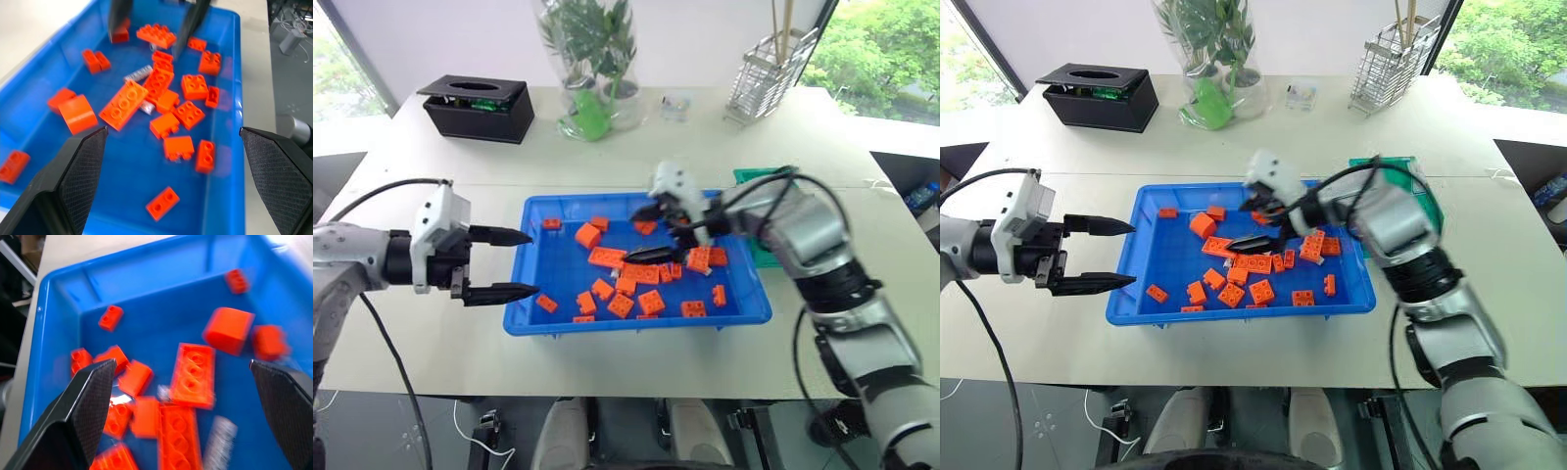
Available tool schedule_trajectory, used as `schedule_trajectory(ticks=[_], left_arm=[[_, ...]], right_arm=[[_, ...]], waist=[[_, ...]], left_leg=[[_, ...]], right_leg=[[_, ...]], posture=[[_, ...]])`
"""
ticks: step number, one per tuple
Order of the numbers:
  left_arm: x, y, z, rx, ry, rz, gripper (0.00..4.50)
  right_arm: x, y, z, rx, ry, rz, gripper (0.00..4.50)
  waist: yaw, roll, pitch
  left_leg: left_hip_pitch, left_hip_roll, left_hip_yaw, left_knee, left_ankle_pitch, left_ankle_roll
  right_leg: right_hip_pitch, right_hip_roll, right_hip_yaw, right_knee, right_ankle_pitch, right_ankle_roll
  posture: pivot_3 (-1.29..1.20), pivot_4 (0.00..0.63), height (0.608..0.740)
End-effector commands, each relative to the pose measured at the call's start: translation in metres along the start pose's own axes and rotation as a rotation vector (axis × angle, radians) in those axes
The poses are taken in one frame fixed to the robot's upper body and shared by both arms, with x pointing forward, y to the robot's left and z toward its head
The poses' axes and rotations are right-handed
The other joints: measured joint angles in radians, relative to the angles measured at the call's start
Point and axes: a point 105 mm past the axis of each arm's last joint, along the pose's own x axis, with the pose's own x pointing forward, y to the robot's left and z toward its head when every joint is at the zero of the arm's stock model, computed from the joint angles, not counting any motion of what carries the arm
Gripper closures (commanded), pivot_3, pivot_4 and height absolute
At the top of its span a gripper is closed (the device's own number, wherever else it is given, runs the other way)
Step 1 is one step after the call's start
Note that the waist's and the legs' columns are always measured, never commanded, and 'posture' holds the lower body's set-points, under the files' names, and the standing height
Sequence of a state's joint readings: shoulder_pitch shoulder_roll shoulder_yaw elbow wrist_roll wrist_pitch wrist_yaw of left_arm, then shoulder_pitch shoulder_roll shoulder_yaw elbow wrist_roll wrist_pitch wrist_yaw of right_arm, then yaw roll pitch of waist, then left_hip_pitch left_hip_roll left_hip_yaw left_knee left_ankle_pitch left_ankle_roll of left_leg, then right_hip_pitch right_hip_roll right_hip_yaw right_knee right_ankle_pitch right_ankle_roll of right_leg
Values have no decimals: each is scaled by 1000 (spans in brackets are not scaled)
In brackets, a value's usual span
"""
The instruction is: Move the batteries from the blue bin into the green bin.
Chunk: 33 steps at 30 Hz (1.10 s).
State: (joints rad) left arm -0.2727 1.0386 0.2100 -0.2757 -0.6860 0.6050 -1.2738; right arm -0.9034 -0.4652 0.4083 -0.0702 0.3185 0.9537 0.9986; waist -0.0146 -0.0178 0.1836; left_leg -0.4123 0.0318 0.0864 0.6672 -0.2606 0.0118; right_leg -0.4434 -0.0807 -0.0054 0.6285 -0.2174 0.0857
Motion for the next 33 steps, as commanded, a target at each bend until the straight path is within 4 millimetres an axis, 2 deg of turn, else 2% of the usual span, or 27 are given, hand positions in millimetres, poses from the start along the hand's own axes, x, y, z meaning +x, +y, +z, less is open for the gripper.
schedule_trajectory(ticks=[1,5,16,19,23,24,27,29,33], left_arm=[[0,1,5,12,-12,2,0],[1,1,6,12,-19,4,0],[6,-1,10,20,-41,2,0],[6,-1,10,24,-44,6,0],[6,1,11,29,-46,17,0],[6,1,11,30,-47,19,0],[5,2,11,30,-48,22,0],[5,2,11,30,-49,23,0],[7,1,12,32,-52,18,0]], right_arm=[[14,-3,5,-50,37,-60,21],[31,-10,0,-67,82,-110,21],[45,-30,-22,-97,174,-152,21],[49,-29,-22,-92,170,-137,809],[52,-26,-17,-100,158,-118,2880],[53,-25,-14,-101,150,-113,3279],[62,-14,5,-130,84,-68,3228],[69,2,20,-146,32,2,3228],[82,28,30,-173,2,112,3228]], waist=[[0,0,0],[-1,-1,-1],[-6,-1,-1],[-6,-2,-1],[-6,-1,-1],[-6,-2,-1],[-6,-2,-1],[-9,-2,-1],[-7,-1,-1]], left_leg=[[0,0,0,0,0,0],[0,0,1,0,0,0],[0,0,1,0,0,0],[0,0,1,0,0,0],[0,0,1,0,0,0],[0,0,0,0,0,0],[0,0,0,0,0,0],[0,0,0,0,0,0],[0,0,-1,-1,0,0]], right_leg=[[0,0,0,0,0,0],[0,0,-1,0,0,0],[0,1,-1,0,0,0],[0,1,-1,0,0,1],[0,2,-1,1,0,1],[0,1,-1,1,0,1],[0,1,-1,1,1,1],[0,2,-1,1,1,1],[0,2,-1,1,1,2]], posture=[[0,150,736],[0,150,736],[0,150,736],[0,150,736],[0,150,736],[0,150,736],[0,150,736],[0,150,736],[0,150,736]])
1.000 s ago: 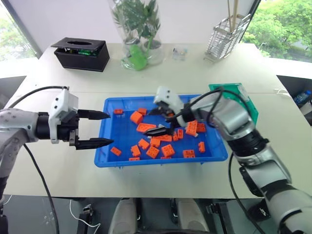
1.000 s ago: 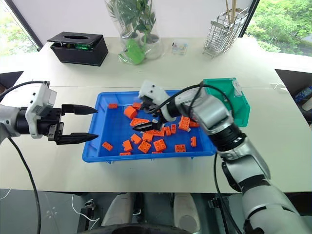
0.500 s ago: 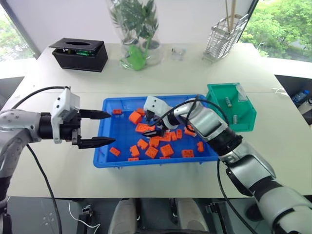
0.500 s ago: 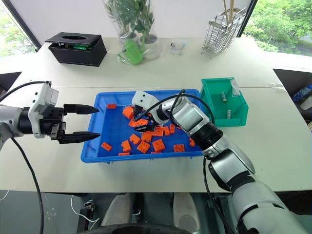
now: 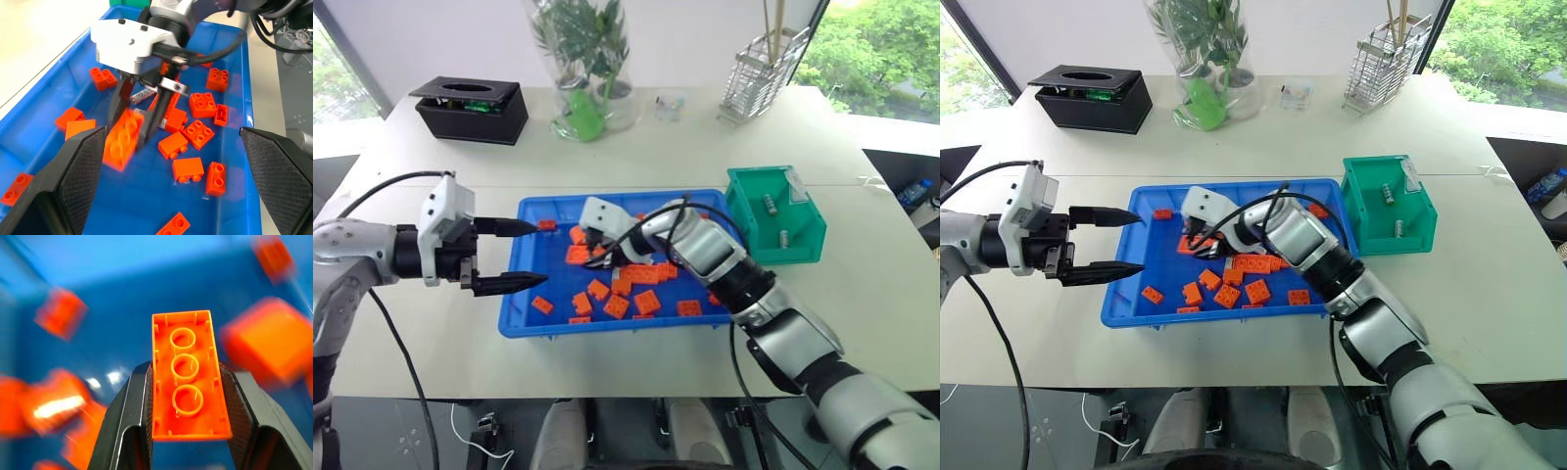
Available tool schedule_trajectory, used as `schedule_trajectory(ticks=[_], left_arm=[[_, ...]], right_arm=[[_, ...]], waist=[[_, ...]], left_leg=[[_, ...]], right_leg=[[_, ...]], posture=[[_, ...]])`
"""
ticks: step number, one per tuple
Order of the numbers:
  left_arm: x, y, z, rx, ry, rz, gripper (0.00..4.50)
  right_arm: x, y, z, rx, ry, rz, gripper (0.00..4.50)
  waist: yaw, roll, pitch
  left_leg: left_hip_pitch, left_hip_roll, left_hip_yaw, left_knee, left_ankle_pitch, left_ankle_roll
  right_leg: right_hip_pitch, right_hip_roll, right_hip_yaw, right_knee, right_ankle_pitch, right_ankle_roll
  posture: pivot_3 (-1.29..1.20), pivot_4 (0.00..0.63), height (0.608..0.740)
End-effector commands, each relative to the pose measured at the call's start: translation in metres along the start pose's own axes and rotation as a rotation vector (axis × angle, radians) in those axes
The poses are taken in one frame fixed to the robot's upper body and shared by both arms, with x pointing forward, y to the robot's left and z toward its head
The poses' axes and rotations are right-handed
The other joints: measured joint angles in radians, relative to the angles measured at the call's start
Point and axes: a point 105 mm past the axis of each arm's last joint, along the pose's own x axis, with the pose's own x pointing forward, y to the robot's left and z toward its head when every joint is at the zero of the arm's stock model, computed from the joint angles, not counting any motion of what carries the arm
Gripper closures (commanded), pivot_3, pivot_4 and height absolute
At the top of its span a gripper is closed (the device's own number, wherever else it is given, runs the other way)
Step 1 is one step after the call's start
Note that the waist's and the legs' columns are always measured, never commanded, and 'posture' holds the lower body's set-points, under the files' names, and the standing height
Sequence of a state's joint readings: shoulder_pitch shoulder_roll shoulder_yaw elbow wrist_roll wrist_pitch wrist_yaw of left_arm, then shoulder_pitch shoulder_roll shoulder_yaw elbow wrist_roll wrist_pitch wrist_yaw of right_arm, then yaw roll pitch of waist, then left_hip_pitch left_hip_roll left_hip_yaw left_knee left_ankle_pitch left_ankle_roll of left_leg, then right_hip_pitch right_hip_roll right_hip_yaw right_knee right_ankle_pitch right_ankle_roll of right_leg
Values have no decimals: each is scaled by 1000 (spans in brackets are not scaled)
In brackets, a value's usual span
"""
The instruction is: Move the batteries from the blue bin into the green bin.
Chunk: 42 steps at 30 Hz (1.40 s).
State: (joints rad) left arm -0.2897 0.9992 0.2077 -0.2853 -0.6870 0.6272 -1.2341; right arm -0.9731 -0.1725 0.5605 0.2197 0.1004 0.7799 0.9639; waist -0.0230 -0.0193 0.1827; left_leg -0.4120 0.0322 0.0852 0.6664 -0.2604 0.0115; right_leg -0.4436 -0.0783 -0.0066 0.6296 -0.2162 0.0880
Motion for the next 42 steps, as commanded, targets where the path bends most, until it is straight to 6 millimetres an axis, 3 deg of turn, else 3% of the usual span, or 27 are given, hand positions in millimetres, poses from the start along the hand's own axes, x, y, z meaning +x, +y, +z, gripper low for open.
schedule_trajectory(ticks=[1,2,6,7,13,16,19,37,41,42], left_arm=[[3,-2,10,43,-19,-8,0],[4,-2,11,44,-20,-10,0],[6,-2,12,48,-24,-14,0],[7,-2,13,49,-27,-15,0],[8,-1,13,53,-31,-18,0],[9,0,12,55,-35,-17,0],[11,1,13,57,-42,-20,0],[14,6,16,76,-42,-34,0],[15,6,16,77,-43,-39,0],[16,5,16,77,-44,-43,0]], right_arm=[[6,17,26,-74,-60,66,3228],[9,19,25,-74,-58,75,3228],[13,17,22,-114,-35,55,1368],[6,12,21,-129,-23,49,911],[-31,-12,-6,-185,98,5,911],[-39,-16,-23,-200,152,-8,911],[-41,-20,-39,-200,190,-26,911],[-46,-25,-67,-157,239,-34,911],[-49,-22,-65,-135,216,-24,2216],[-51,-22,-63,-124,203,-27,2289]], waist=[[2,0,0],[3,0,0],[6,-1,0],[6,-1,0],[4,-1,0],[1,-1,0],[0,-1,0],[5,-1,0],[6,-2,0],[6,-2,0]], left_leg=[[0,0,0,0,0,0],[0,0,0,0,0,0],[0,0,0,0,0,-1],[0,0,0,0,0,-1],[0,-1,0,0,0,-1],[0,0,0,0,0,-1],[0,0,0,-1,0,-1],[0,0,0,0,1,-1],[0,0,0,0,1,-1],[0,0,0,0,1,-1]], right_leg=[[0,0,0,0,0,0],[0,0,0,0,0,0],[1,-1,0,0,-1,-2],[1,-1,0,0,-1,-2],[1,-1,0,0,-1,-2],[0,0,-1,0,-1,-2],[0,1,-1,0,-1,-2],[1,1,-1,0,-1,-2],[1,1,-1,0,-1,-2],[1,1,-1,0,-2,-3]], posture=[[0,150,736],[0,150,736],[0,150,736],[0,150,736],[0,150,736],[0,150,736],[0,150,736],[0,150,736],[0,150,736],[0,150,736]])
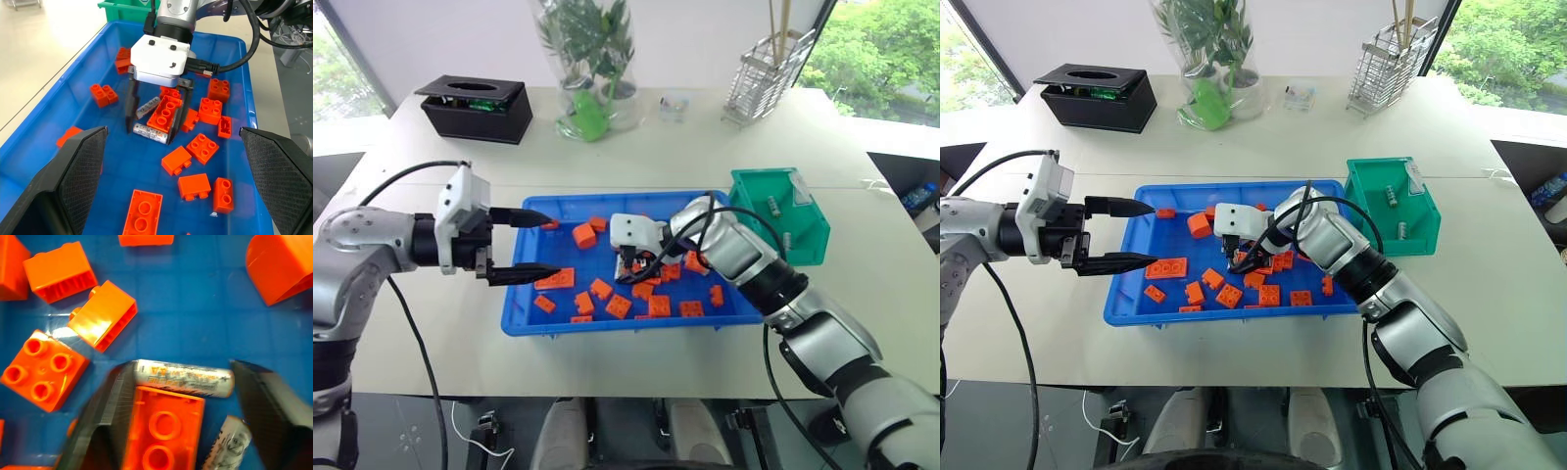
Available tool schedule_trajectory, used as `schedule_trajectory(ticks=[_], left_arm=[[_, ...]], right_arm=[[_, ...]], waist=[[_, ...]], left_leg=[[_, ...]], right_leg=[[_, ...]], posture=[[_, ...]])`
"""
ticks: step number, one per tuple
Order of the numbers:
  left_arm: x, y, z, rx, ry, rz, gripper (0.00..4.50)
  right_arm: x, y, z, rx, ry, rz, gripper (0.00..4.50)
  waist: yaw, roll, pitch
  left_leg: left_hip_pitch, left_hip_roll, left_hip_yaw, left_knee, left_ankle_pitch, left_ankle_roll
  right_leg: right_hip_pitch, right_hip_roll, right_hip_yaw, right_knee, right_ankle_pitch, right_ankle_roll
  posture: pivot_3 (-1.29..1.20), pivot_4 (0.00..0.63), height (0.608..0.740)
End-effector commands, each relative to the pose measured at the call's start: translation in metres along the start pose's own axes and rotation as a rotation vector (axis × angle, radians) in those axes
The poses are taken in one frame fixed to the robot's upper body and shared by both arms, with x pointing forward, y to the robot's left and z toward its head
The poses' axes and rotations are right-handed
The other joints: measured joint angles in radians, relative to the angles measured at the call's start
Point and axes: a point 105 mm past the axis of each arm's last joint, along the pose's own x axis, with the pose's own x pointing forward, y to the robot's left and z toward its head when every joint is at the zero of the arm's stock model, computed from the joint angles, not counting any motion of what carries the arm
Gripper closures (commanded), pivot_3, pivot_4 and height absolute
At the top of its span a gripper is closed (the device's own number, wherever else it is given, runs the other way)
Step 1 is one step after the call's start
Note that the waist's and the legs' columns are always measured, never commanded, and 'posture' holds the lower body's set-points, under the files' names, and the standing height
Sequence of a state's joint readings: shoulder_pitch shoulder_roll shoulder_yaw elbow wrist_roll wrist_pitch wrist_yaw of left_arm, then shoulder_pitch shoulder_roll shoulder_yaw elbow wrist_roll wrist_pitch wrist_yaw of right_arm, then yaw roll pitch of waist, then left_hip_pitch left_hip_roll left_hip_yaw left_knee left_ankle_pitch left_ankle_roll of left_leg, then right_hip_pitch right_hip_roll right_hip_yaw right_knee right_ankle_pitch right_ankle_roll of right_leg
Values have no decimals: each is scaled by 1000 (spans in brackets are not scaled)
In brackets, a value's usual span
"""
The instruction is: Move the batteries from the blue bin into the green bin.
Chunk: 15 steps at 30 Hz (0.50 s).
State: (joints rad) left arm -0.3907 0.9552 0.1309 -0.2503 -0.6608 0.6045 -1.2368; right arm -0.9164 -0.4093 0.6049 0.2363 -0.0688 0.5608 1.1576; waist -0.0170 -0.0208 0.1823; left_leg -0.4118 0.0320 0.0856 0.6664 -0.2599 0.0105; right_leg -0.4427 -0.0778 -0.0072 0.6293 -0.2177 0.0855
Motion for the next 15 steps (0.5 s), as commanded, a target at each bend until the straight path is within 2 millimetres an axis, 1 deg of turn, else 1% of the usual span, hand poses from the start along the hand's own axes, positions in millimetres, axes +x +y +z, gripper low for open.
schedule_trajectory(ticks=[1,3,4,6,8,9,11,12,15], left_arm=[[2,-1,6,32,-14,-12,0],[4,-3,5,31,-17,-20,0],[6,-4,5,27,-22,-25,0],[9,-6,3,21,-30,-31,0],[12,-9,1,14,-36,-40,0],[14,-11,0,10,-42,-43,0],[17,-11,-1,-3,-57,-43,0],[17,-12,-1,-6,-62,-42,0],[21,-13,-2,-10,-67,-57,0]], right_arm=[[-8,-1,3,37,-33,-10,2288],[-18,-2,10,75,-76,-16,2288],[-28,-4,14,96,-104,-32,2288],[-49,-11,20,139,-156,-82,2288],[-80,-23,20,206,-207,-173,2288],[-99,-30,15,240,-224,-236,2288],[-138,-43,-2,335,-241,-372,2288],[-149,-45,-7,365,-245,-409,2288],[-194,-50,-46,460,-189,-574,2288]], waist=[[0,0,0],[0,0,0],[0,0,0],[2,0,0],[4,0,0],[5,0,0],[8,0,1],[9,-1,1],[6,-1,1]], left_leg=[[0,0,0,0,0,0],[0,0,0,0,0,0],[0,0,0,0,0,0],[0,0,0,0,0,0],[0,0,0,0,0,0],[0,0,0,0,0,0],[0,0,-1,0,0,0],[0,0,0,0,0,0],[0,0,0,0,0,0]], right_leg=[[0,0,0,0,0,0],[0,0,0,0,0,0],[0,0,0,0,0,0],[0,0,0,0,0,0],[0,-1,0,0,0,1],[0,-1,0,0,0,0],[0,-2,0,0,0,0],[0,-2,0,-1,0,0],[0,-2,0,-2,-1,-1]], posture=[[0,150,736],[0,150,736],[0,150,736],[0,150,736],[0,150,736],[0,150,736],[0,150,736],[0,150,736],[0,150,736]])
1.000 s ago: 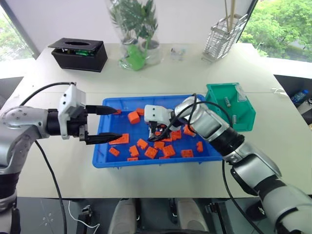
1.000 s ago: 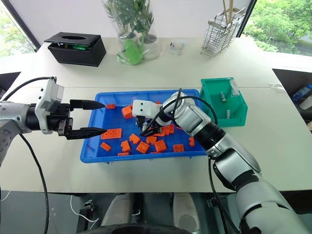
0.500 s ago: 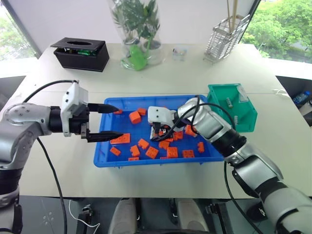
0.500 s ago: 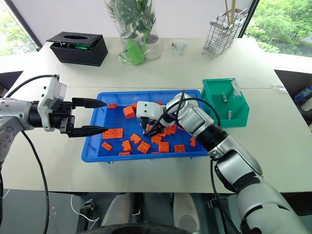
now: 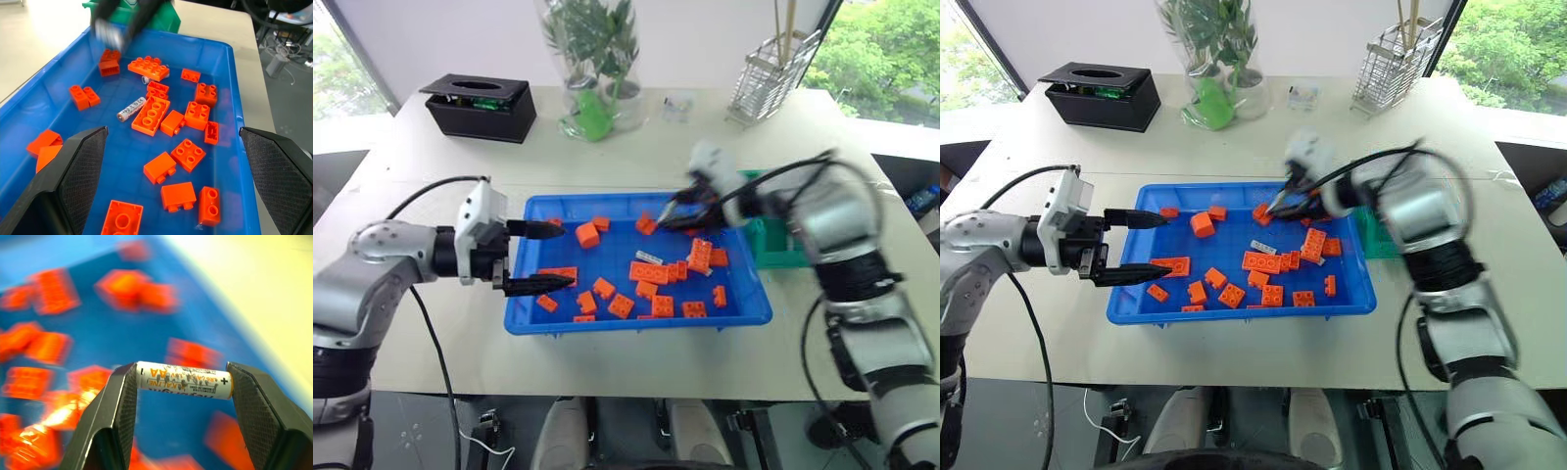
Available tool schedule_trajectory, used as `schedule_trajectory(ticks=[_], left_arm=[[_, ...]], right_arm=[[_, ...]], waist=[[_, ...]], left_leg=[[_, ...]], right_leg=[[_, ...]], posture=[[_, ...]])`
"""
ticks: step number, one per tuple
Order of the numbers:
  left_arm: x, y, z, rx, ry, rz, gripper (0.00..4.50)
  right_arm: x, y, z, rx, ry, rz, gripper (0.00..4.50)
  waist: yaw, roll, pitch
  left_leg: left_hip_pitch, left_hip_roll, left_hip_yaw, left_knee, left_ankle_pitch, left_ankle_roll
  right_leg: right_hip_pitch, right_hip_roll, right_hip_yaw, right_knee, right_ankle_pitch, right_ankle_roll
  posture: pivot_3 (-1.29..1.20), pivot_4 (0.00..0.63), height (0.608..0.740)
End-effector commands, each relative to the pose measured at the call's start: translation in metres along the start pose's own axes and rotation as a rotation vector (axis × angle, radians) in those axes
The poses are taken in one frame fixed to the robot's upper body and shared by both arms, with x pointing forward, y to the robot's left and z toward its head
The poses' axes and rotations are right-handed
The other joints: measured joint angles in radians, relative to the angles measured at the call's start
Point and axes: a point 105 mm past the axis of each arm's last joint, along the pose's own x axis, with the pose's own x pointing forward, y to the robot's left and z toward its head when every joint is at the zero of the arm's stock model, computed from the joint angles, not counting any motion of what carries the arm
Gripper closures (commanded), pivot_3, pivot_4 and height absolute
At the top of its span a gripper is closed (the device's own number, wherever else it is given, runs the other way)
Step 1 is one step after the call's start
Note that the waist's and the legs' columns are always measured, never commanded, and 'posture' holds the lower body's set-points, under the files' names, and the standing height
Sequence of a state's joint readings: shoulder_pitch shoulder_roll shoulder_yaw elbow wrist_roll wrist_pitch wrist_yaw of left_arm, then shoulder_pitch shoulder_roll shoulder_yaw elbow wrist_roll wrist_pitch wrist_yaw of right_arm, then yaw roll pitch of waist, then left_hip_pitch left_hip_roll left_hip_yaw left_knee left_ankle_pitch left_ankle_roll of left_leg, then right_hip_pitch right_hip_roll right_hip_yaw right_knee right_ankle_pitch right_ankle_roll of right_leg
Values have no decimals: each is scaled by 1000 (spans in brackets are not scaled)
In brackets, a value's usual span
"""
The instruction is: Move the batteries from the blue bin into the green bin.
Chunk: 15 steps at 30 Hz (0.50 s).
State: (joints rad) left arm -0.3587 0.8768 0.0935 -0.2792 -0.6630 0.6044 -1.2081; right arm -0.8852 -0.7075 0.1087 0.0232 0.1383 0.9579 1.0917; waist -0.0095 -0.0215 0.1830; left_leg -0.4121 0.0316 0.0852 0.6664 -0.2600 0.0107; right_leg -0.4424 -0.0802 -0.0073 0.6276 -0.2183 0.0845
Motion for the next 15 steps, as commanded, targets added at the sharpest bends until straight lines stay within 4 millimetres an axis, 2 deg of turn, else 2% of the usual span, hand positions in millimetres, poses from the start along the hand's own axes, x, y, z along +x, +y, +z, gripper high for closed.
schedule_trajectory(ticks=[1,3,6,8,9,10,11,15], left_arm=[[4,-4,7,33,-19,-23,0],[5,-3,7,33,-22,-31,0],[8,-1,8,38,-27,-40,0],[9,0,9,40,-32,-45,0],[10,1,10,41,-34,-49,0],[11,1,10,41,-36,-52,0],[11,0,11,43,-37,-56,0],[9,-1,14,47,-40,-56,0]], right_arm=[[-49,-36,-13,33,4,-196,2288],[-67,-49,-26,45,37,-272,2288],[-77,-57,-41,89,67,-321,2288],[-74,-49,-48,93,79,-283,1264],[-71,-48,-50,74,89,-282,905],[-69,-48,-50,53,95,-293,316],[-67,-50,-48,31,94,-305,31],[-55,-33,-11,-35,-41,-191,31]], waist=[[-2,0,0],[-3,0,0],[-13,0,0],[-14,0,0],[-14,0,0],[-14,0,0],[-13,0,0],[-12,0,0]], left_leg=[[0,0,0,0,0,0],[0,0,1,-1,0,0],[1,0,1,-1,0,0],[2,0,0,-1,0,0],[2,0,0,-1,0,0],[2,1,0,-1,0,0],[2,1,0,-1,0,0],[2,0,0,0,0,0]], right_leg=[[0,0,0,0,0,0],[0,1,0,0,0,0],[0,1,1,0,0,0],[0,2,2,0,0,0],[0,2,2,0,0,0],[0,2,2,0,0,0],[0,2,2,0,0,0],[0,2,2,0,0,1]], posture=[[0,150,736],[0,150,736],[0,150,736],[0,150,736],[0,150,736],[0,150,736],[0,150,736],[0,150,736]])
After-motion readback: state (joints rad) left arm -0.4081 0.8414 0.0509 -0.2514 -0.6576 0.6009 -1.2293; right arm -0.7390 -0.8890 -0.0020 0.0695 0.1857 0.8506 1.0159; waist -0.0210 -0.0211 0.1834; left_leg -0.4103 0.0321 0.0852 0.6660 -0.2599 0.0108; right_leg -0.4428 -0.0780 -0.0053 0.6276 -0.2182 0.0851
